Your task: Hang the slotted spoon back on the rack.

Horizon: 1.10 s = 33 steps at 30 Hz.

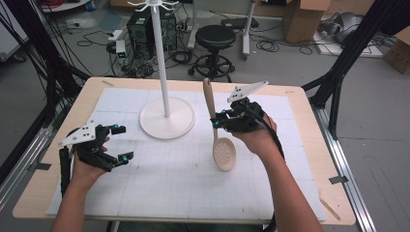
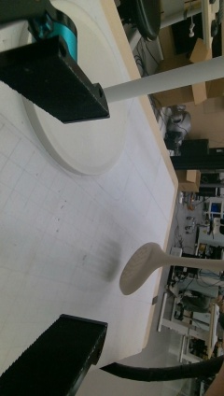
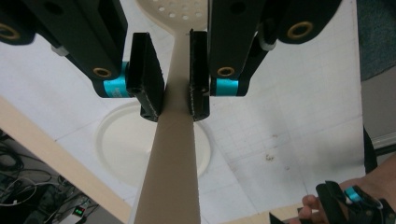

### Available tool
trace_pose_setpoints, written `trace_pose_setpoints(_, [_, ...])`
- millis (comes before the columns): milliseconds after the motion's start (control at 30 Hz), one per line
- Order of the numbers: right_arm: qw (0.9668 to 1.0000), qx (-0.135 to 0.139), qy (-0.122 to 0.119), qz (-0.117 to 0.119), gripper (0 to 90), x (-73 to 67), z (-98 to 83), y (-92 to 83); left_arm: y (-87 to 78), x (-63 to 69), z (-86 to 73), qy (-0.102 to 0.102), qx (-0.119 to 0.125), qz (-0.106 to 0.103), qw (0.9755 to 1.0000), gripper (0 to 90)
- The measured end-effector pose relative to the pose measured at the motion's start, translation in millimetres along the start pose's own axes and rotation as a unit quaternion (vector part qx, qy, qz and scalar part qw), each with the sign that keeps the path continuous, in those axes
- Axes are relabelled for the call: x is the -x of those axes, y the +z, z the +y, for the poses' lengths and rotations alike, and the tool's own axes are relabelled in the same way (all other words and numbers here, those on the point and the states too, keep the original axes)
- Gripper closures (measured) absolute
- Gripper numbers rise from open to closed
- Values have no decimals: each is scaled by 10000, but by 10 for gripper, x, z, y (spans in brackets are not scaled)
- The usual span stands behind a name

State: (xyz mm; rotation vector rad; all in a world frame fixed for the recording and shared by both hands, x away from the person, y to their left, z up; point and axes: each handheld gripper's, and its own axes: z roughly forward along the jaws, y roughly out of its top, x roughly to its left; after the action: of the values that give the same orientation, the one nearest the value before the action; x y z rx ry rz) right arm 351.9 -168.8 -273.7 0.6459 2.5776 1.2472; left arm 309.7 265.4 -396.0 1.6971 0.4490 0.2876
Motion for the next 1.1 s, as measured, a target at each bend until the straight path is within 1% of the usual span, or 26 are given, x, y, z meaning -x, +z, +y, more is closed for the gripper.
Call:
trace_pose_setpoints(133, [10000, 32, -54, -31, 761, 48, 134, -56, -2, 1, 2, -2, 13, -5, 10000, 17])
trace_pose_setpoints(167, [10000, 51, -37, -34, 761, 57, 171, -69, -4, 3, 3, -8, 24, 3, 10000, 17])
trace_pose_setpoints(367, [9998, 129, -135, -14, 760, 123, 396, -106, -12, -1, 6, -3, 42, -6, 10000, 17])
trace_pose_setpoints(467, [9996, 180, -195, 61, 760, 163, 506, -105, -3, 2, 4, -14, 30, -1, 10000, 17])
trace_pose_setpoints(533, [9996, 161, -193, 94, 760, 197, 582, -104, 4, 6, 4, -8, 22, -19, 10000, 17])
trace_pose_setpoints(567, [9995, 199, -225, 70, 760, 217, 619, -105, 5, 6, 5, -7, 21, -23, 10000, 17])
trace_pose_setpoints(667, [9996, 184, -221, 28, 760, 271, 735, -120, 1, -2, 5, -3, 35, -26, 10000, 17])
trace_pose_setpoints(700, [9995, 207, -221, 12, 760, 283, 773, -126, 1, -2, 3, -25, 57, -29, 10000, 17])
trace_pose_setpoints(733, [9994, 246, -252, 1, 760, 298, 802, -126, -6, -7, 6, -3, 39, -23, 10000, 17])
trace_pose_setpoints(900, [9993, 201, -306, -92, 760, 363, 998, -128, -11, -7, 9, -6, 66, -23, 10000, 17])
trace_pose_setpoints(1100, [9992, 239, -251, -190, 760, 453, 1162, -110, 1, -7, 6, 9, 51, -51, 10000, 17])
